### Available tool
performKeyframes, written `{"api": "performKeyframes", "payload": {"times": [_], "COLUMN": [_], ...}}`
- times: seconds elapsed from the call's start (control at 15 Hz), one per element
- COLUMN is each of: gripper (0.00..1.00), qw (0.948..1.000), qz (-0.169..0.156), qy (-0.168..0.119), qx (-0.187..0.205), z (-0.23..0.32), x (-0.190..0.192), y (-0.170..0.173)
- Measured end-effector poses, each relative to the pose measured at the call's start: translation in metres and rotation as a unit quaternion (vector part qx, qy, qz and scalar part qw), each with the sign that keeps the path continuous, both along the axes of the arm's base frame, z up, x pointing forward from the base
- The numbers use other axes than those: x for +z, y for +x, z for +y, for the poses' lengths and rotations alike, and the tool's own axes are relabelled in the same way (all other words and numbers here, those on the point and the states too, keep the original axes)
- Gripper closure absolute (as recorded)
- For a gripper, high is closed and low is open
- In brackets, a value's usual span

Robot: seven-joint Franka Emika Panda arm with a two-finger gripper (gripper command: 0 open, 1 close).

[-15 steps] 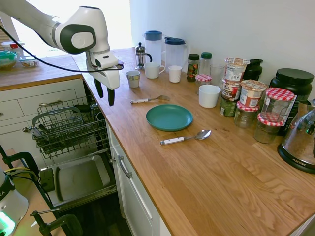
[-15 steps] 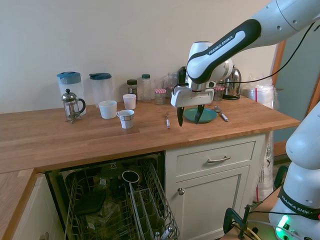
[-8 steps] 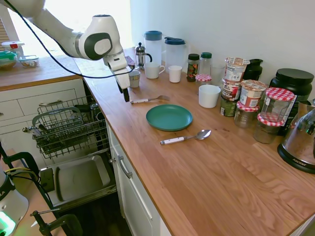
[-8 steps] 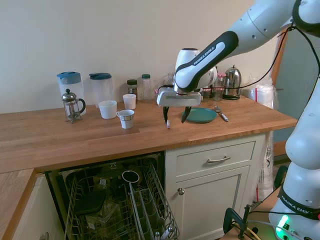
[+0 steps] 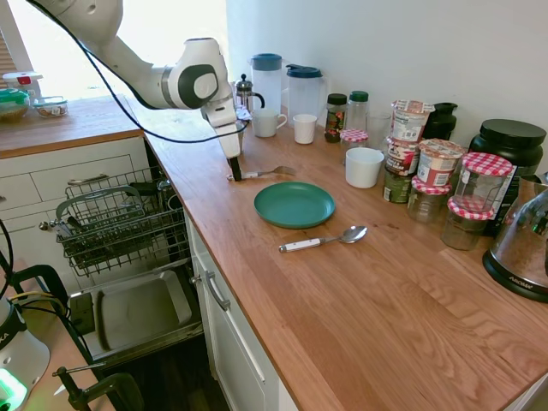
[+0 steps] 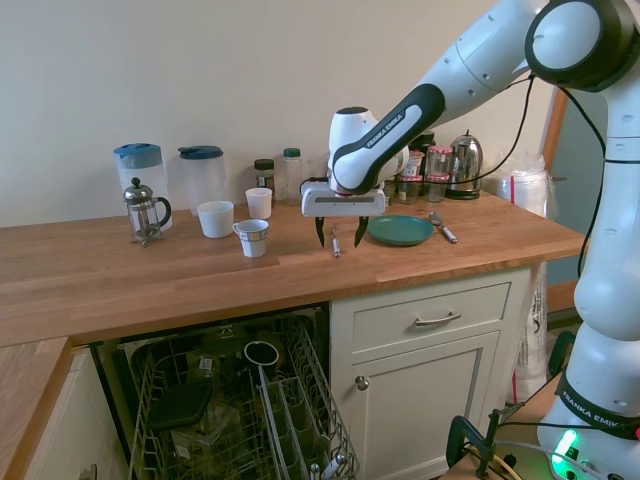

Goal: Put the fork in the dishwasher

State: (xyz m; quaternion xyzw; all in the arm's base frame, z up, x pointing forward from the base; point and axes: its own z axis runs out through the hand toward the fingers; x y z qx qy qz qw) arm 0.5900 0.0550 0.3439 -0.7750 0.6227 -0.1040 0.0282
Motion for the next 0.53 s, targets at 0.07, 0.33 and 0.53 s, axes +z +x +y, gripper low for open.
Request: {"api": "performKeyframes", "payload": {"times": [0.07,0.33,0.53], "gripper": [0.0,1.0,1.0], "qw": [1.0,0.9999,0.9998], "qz": [0.004,0.014,0.015], "qy": [-0.002,-0.006,-0.006], "qx": [-0.003,-0.005,-0.007], "z": [-0.0021,-0.0019,-0.0036], "x": [-0.0032,-0.0113,-0.0114], "y": [0.0047,0.012,0.0123]}}
